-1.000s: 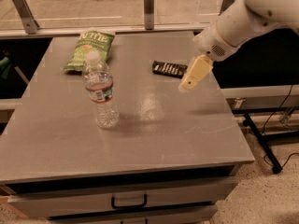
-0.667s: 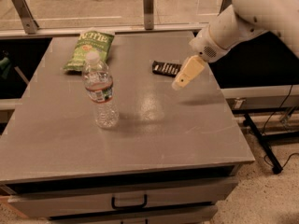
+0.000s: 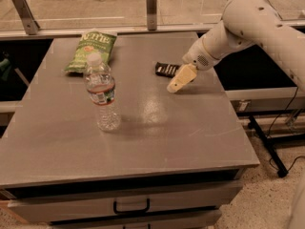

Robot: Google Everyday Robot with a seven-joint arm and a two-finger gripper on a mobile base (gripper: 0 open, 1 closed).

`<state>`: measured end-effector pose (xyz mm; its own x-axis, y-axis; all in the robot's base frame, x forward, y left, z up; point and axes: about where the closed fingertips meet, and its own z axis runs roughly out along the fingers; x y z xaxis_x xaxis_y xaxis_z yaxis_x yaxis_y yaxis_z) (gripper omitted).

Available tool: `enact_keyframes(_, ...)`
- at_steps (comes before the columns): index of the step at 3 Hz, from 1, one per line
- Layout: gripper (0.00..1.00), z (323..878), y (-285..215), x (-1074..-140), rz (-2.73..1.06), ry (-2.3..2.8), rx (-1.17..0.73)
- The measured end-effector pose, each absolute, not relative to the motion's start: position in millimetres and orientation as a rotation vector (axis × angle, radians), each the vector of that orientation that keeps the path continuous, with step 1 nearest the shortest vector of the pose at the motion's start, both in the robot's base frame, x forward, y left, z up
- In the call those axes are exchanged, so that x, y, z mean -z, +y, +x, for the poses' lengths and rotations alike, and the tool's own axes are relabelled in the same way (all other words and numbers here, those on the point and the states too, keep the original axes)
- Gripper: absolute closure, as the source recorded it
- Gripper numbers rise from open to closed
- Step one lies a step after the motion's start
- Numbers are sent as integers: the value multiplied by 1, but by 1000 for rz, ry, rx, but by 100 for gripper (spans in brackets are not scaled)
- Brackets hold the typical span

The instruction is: Pick rxbar chocolate

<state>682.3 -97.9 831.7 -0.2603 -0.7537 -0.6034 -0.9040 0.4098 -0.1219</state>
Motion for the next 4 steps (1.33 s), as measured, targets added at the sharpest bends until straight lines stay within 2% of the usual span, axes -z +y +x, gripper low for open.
enact_keyframes(3, 88, 691, -89, -834, -1400, 2080, -364)
enact_keyframes(4, 100, 691, -89, -835, -1400, 2080, -364)
